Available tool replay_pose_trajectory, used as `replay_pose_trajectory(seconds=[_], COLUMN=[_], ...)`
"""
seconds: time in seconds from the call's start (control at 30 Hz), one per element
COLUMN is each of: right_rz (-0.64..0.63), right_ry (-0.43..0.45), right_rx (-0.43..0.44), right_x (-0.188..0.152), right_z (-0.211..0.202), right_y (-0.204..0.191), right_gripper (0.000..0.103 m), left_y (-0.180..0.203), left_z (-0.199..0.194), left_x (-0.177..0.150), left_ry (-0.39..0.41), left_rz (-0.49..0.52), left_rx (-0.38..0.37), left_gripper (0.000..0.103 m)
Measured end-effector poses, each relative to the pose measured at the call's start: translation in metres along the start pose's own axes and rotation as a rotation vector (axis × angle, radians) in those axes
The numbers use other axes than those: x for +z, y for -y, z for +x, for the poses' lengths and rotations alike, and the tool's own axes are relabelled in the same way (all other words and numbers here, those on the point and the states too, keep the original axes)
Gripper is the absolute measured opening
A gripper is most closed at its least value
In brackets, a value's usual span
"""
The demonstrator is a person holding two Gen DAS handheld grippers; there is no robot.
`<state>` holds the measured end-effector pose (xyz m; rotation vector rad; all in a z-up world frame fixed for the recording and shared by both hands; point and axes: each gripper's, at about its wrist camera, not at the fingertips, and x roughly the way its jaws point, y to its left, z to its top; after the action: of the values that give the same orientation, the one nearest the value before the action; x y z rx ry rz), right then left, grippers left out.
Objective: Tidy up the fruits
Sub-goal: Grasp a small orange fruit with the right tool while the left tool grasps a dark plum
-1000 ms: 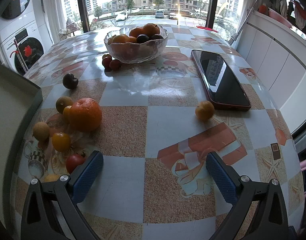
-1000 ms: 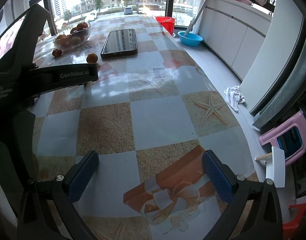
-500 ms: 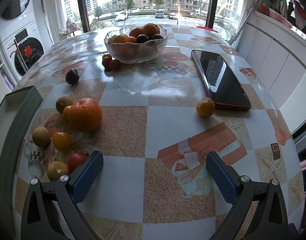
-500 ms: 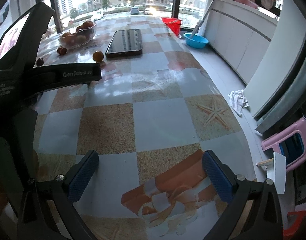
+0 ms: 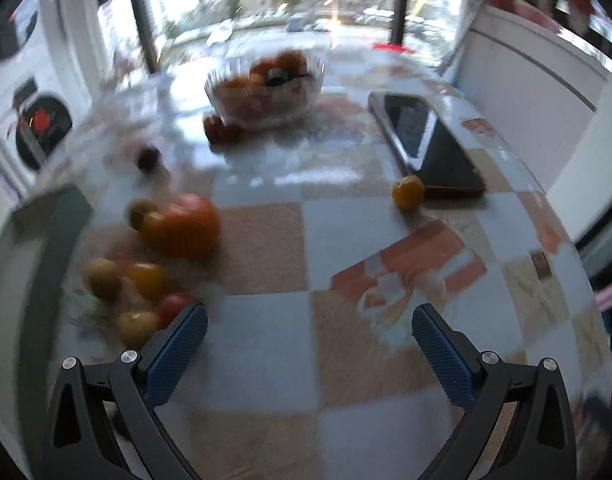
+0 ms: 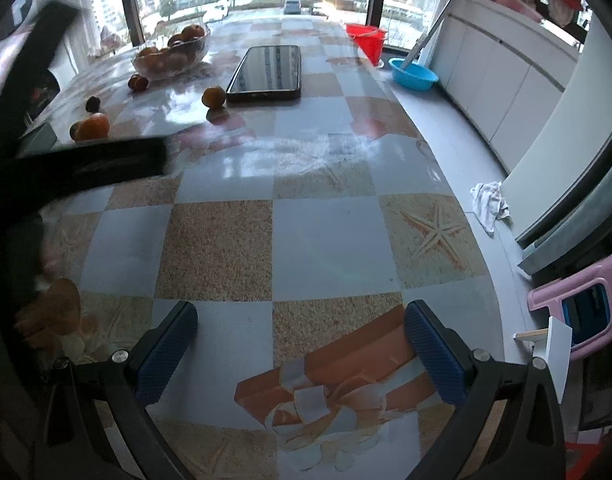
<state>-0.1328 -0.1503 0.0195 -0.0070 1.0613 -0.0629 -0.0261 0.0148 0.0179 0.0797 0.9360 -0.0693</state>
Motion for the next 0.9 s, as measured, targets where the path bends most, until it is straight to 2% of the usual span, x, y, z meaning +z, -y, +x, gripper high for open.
replay_pose_trajectory(seconds=[0.1, 0.13, 0.2, 0.23, 0.33, 0.37, 0.5, 0.63, 0.73, 0.83, 0.87, 0.9], right_rz=[0.031, 0.042, 0.062, 0.068, 0.082, 0.09, 0.11, 0.113, 0.093, 0.072, 0.066, 0.067], right_ry=[-0.006, -0.01, -0.008, -0.005, -0.004, -0.007, -0.012, 0.013, 0.027, 0.051, 0.061, 0.067], right_rx=[0.048, 0.058, 0.087, 0.097, 0.119, 0.128, 0.126, 0.118, 0.09, 0.067, 0.065, 0.083], right_x=[0.009, 0.015, 0.031, 0.04, 0.066, 0.072, 0.104, 0.129, 0.141, 0.145, 0.146, 0.146], right_z=[0.001, 0.004, 0.009, 0.012, 0.026, 0.031, 0.055, 0.068, 0.073, 0.074, 0.073, 0.073], right_y=[0.004, 0.004, 0.002, -0.001, -0.012, -0.015, -0.034, -0.051, -0.067, -0.077, -0.078, -0.078], right_gripper=[0.103, 0.103, 0.103, 0.103, 0.103, 0.103, 0.099, 0.092, 0.078, 0.053, 0.032, 0.023], left_y=[-0.023, -0.029, -0.042, -0.052, -0.081, -0.08, -0.085, -0.092, -0.093, -0.093, -0.093, -0.094], left_z=[-0.03, -0.041, -0.052, -0.052, -0.037, -0.033, -0.013, -0.003, -0.002, -0.003, -0.004, -0.003], left_x=[-0.011, -0.014, -0.012, -0.015, -0.028, -0.032, -0.041, -0.035, -0.036, -0.036, -0.037, -0.036], left_ry=[0.087, 0.088, 0.06, 0.041, -0.066, -0.04, -0.046, -0.058, -0.054, -0.057, -0.059, -0.056], left_rz=[0.051, 0.065, 0.119, 0.112, 0.055, 0.046, 0.003, -0.059, -0.079, -0.076, -0.076, -0.076], left_rx=[0.016, 0.033, 0.122, 0.125, 0.08, 0.09, 0.075, 0.018, 0.007, 0.006, 0.001, -0.002], left_gripper=[0.103, 0.103, 0.103, 0.103, 0.103, 0.103, 0.103, 0.103, 0.103, 0.103, 0.102, 0.097])
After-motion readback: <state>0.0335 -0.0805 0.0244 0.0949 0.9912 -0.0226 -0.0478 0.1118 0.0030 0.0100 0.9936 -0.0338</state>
